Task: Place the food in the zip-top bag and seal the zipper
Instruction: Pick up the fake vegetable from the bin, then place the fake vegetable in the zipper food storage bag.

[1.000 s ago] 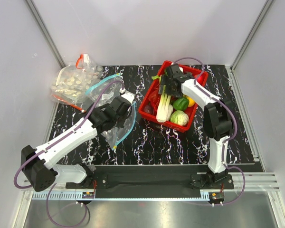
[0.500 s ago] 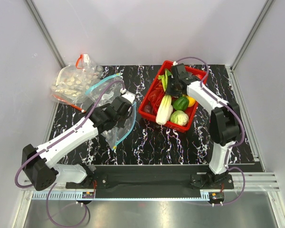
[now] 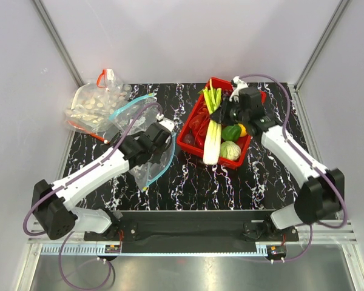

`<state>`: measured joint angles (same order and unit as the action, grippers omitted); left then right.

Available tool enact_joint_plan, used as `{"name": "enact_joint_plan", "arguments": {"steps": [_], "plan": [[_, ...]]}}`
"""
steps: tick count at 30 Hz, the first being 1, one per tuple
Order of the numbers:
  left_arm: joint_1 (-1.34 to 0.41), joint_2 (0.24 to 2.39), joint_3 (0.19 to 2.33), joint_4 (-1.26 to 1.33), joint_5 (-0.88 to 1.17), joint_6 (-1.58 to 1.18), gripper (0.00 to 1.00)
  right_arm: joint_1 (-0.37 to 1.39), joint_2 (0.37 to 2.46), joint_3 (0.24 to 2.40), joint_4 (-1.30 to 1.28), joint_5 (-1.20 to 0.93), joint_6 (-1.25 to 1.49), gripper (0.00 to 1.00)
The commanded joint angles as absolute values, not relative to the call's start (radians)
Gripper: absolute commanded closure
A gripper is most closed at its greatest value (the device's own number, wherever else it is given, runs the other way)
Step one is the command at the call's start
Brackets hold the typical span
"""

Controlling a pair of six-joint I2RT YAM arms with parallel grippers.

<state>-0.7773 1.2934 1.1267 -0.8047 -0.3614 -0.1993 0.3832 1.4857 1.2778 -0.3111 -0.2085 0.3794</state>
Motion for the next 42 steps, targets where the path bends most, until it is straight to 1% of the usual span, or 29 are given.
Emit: {"name": "enact_joint_plan", "arguments": {"steps": [1,3,7,8,11,12,13,17,20,24,28,37,42], "plan": [[-0.773,1.330,1.205,-0.819,-0.348,-0.213,1.00,0.402,1.324,1.148,-0.074,-0.282,0.442,0.85],[-0.772,1.371,1.241,-0.868,-0.335,-0.235,1.00,0.428,1.266,1.074,-0.023,-0.230,0.460,0.86],[-0.772,1.423,1.327,-0.925,-0.318,-0.262,1.00,0.532,1.152,1.006,0.099,-0.041,0.465,0.87],[-0.772,1.430,1.336,-0.936,-0.310,-0.273,1.00,0.578,1.144,0.997,0.115,-0.010,0.465,0.87],[-0.772,1.446,1.368,-0.940,-0.255,-0.296,1.00,0.626,1.134,0.967,0.165,0.100,0.488,0.91],[-0.772,1.456,1.383,-0.939,-0.252,-0.302,1.00,0.636,1.129,0.956,0.202,0.116,0.498,0.96],[-0.773,1.460,1.388,-0.942,-0.247,-0.308,1.00,0.643,1.126,0.947,0.219,0.170,0.514,0.96],[-0.773,1.482,1.414,-0.933,-0.230,-0.342,1.00,0.686,1.121,0.907,0.290,0.273,0.567,0.98],[-0.773,1.482,1.424,-0.917,-0.215,-0.354,1.00,0.753,1.147,0.910,0.345,0.374,0.552,0.98],[-0.773,1.486,1.427,-0.911,-0.199,-0.359,1.00,0.794,1.181,0.917,0.406,0.413,0.534,0.99],[-0.773,1.493,1.430,-0.904,-0.180,-0.364,1.00,0.816,1.210,0.940,0.423,0.463,0.526,1.00],[-0.772,1.440,1.460,-0.913,-0.118,-0.394,1.00,0.862,1.264,0.893,0.560,0.646,0.545,1.00],[-0.773,1.408,1.479,-0.900,-0.038,-0.405,1.00,0.902,1.327,0.884,0.636,0.712,0.500,1.00]]}}
